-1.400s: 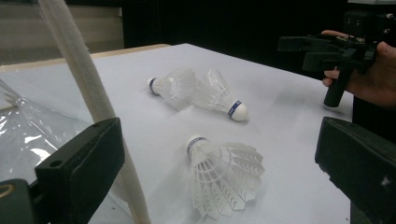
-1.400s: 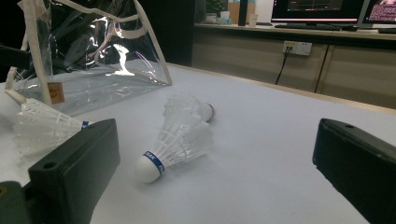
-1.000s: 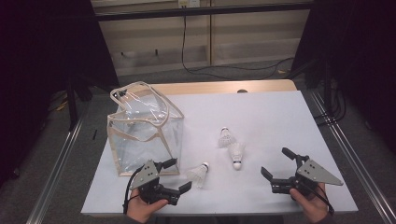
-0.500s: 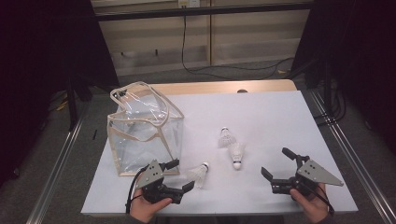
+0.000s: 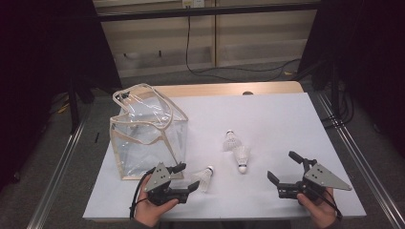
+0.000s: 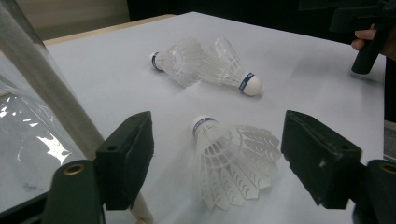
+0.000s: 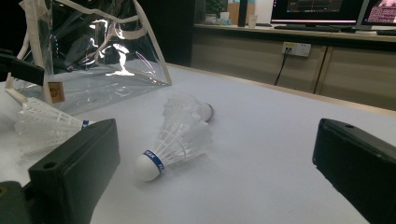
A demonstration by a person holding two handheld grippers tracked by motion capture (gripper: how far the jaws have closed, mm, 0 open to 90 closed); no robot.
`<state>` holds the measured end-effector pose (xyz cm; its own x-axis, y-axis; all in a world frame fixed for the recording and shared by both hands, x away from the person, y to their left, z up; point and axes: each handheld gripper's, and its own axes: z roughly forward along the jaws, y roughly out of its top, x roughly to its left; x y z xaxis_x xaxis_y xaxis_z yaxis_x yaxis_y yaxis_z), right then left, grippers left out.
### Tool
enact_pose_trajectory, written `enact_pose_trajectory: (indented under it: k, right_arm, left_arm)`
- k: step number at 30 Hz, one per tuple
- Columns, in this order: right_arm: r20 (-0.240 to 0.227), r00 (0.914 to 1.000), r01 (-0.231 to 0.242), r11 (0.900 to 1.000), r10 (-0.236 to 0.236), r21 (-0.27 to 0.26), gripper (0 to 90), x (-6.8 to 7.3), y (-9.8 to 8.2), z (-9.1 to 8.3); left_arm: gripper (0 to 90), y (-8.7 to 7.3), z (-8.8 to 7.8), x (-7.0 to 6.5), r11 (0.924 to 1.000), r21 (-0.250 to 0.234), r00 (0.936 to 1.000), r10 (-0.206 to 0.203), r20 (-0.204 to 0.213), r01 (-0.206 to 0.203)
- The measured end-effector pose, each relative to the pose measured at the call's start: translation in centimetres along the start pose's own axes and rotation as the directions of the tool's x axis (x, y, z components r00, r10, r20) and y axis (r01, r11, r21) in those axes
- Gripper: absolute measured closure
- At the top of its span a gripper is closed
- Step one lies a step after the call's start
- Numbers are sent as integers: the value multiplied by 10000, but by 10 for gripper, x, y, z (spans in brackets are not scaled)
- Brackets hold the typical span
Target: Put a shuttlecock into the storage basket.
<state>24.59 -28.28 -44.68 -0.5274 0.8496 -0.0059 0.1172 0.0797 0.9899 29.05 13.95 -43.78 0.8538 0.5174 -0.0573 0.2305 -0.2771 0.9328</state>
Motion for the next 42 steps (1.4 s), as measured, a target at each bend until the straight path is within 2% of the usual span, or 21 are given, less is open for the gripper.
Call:
enact_pose_trajectory:
  k: [6, 10, 12, 17, 20, 21, 26, 35, 37, 38, 42]
  right_arm:
    - [19, 10000, 25, 10000, -25, -4, 7, 0, 0, -1]
    - [39, 10000, -28, 10000, 28, -63, 7, 0, 0, -1]
    - [41, 10000, -32, 10000, 32, -39, 7, 0, 0, -1]
    - [56, 10000, 6, 10000, -6, -54, 7, -1, 0, -2]
    - [84, 10000, -5, 10000, 6, -43, 7, -1, 0, -3]
    - [79, 10000, -20, 10000, 20, -54, 7, -1, 0, -3]
    - [95, 10000, -20, 10000, 21, -36, 7, -1, 0, -4]
    - [102, 9999, 8, 10000, -8, -43, 7, -2, 0, -4]
    - [93, 10000, 15, 10000, -15, -34, 7, -2, 0, -4]
    - [91, 10000, -1, 10000, 1, -43, 7, -2, 0, -4]
    - [84, 10000, 18, 10000, -17, -37, 7, -2, 0, -5]
  left_arm:
    - [321, 0, 2, 0, 9994, 291, 9998, 200, -19, -199]
    - [344, 0, 5, -1, 9985, 524, 9999, 124, 88, -129]
    - [364, 1, 5, -1, 9979, 631, 9999, 118, -22, -117]
    - [385, 1, 8, -1, 9960, 892, 10000, 60, 35, -63]
    - [424, 1, 9, -1, 9936, 1094, 9996, 270, 53, -274]
    - [429, 1, 10, -1, 9942, 1069, 9998, 138, 108, -148]
    - [448, 1, 13, -1, 9905, 1374, 9998, 31, 171, -54]
    - [480, 0, 17, -1, 9847, 1743, 9999, 96, -38, -88]
    - [495, 0, 17, 0, 9811, 1932, 9996, 181, -235, -133]
    - [505, 0, 18, -1, 9813, 1923, 9997, 81, -223, -37]
    - [522, 0, 22, -2, 9793, 2011, 9996, 263, -130, -232]
